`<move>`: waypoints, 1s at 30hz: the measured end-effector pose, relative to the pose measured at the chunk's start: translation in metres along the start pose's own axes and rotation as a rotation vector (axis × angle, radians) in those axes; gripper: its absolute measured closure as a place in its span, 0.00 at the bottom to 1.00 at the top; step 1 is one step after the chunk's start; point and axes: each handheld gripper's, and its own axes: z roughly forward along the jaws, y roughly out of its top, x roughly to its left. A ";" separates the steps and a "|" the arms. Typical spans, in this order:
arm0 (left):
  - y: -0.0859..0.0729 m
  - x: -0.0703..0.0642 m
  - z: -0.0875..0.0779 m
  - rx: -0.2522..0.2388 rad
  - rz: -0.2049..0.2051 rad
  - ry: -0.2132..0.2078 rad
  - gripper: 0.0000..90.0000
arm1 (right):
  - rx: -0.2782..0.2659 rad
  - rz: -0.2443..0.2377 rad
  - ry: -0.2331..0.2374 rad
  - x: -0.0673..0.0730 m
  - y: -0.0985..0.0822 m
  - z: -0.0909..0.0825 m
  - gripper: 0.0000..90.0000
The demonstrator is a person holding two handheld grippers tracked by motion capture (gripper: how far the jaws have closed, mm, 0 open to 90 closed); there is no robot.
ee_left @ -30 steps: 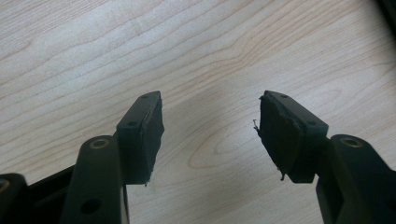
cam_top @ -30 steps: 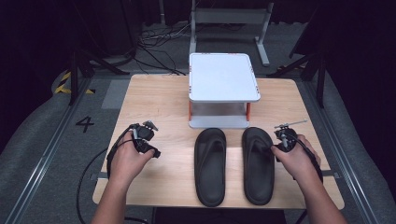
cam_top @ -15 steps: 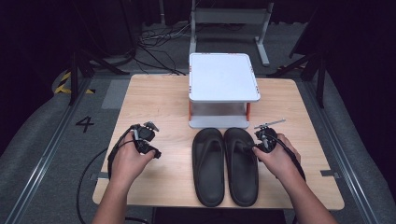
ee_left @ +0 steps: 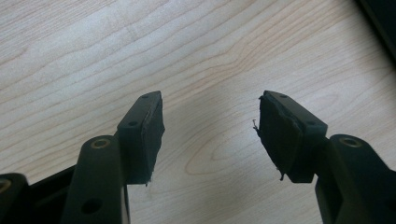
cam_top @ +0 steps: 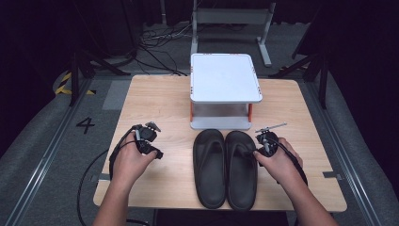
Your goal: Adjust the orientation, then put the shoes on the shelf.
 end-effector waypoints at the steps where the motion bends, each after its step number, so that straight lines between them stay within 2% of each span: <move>1: 0.000 0.000 0.000 0.003 -0.005 0.000 0.46 | -0.001 -0.011 -0.003 0.000 0.000 0.001 0.76; 2: 0.000 0.000 0.000 0.002 -0.005 0.000 0.46 | -0.006 -0.027 -0.007 0.000 0.001 0.002 0.76; 3: 0.001 0.001 0.000 0.001 0.001 0.003 0.46 | -0.023 -0.064 -0.016 0.003 0.002 0.003 0.75; 6: 0.001 0.002 0.000 -0.001 0.001 0.000 0.46 | -0.045 -0.068 -0.011 0.005 0.002 0.002 0.75; 10: 0.002 0.003 -0.001 -0.006 -0.003 -0.005 0.45 | -0.033 -0.061 -0.013 0.003 0.001 0.003 0.67; 13: 0.004 0.004 -0.004 -0.014 -0.004 -0.011 0.45 | -0.083 -0.083 -0.022 0.003 -0.001 -0.003 0.59; 18: 0.006 0.006 -0.008 -0.028 -0.003 -0.020 0.45 | -0.151 -0.099 -0.015 0.014 -0.003 -0.022 0.58; 21: 0.006 0.007 -0.009 -0.032 0.002 -0.019 0.45 | -0.129 -0.120 0.009 0.023 -0.004 -0.026 0.54; 30: 0.005 0.008 -0.011 -0.031 0.005 -0.017 0.45 | -0.047 -0.178 0.008 0.053 -0.010 -0.017 0.47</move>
